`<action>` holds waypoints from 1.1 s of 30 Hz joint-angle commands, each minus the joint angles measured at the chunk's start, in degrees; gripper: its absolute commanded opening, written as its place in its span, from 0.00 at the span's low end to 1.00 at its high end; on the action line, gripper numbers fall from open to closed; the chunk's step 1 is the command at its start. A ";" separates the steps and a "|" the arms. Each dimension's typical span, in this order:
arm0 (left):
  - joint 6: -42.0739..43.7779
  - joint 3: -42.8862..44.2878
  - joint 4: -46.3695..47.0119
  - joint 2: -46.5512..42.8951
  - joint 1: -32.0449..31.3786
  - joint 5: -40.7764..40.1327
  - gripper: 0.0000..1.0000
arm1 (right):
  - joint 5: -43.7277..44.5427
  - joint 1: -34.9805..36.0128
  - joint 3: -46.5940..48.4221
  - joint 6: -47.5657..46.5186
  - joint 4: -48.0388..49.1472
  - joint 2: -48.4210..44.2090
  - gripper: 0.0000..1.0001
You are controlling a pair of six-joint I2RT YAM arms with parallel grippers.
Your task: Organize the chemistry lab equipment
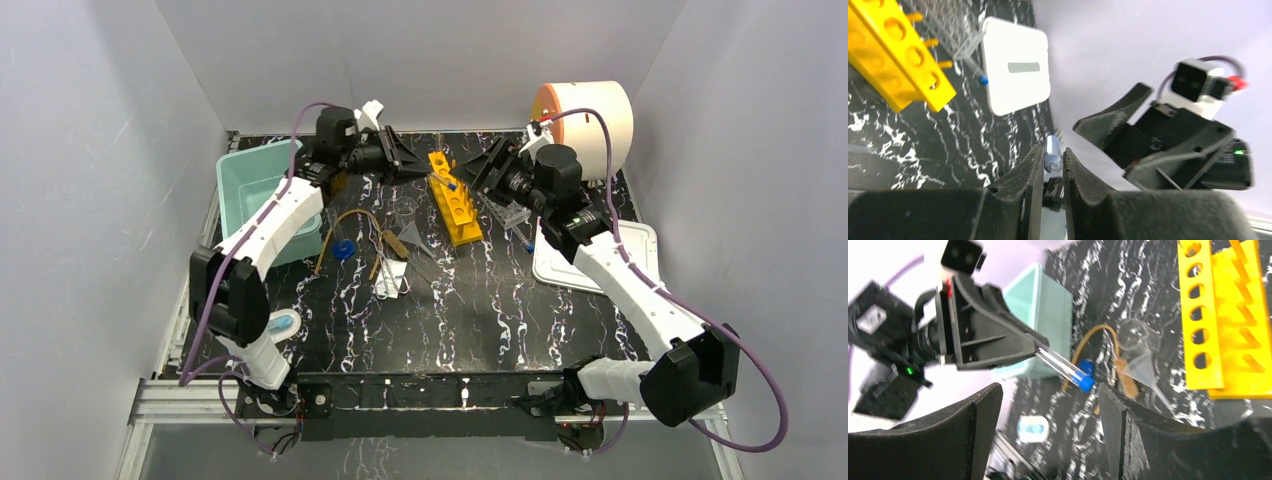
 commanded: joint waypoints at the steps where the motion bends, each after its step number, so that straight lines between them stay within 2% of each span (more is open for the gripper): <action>1: -11.16 -2.92 12.43 -6.46 1.15 -4.93 0.00 | 5.99 -0.06 0.21 14.94 9.47 0.05 0.78; 4: -15.97 -3.40 15.99 -7.22 1.16 -5.88 0.00 | 5.01 -0.01 0.52 19.98 12.91 0.78 0.78; 7: -24.27 -5.29 21.99 -7.54 1.23 -5.96 0.00 | 4.28 0.01 1.85 23.90 13.78 1.84 0.76; 12: -36.35 -10.27 32.72 -8.07 1.16 -6.54 0.00 | 6.04 0.01 2.36 25.69 19.31 2.68 0.71; 15: -38.56 -11.55 35.29 -8.36 1.16 -7.22 0.00 | 5.19 0.02 3.17 26.41 21.36 3.79 0.60; 17: -39.93 -12.42 36.96 -8.54 1.16 -7.58 0.00 | 4.50 0.05 3.38 27.38 21.17 4.42 0.57; 25: -45.46 -16.44 42.35 -9.11 1.16 -7.05 0.00 | 3.40 0.33 3.96 30.36 21.53 6.19 0.58; 33: -47.60 -18.25 44.86 -9.02 1.16 -6.47 0.00 | 2.65 0.39 4.97 31.01 22.53 8.29 0.38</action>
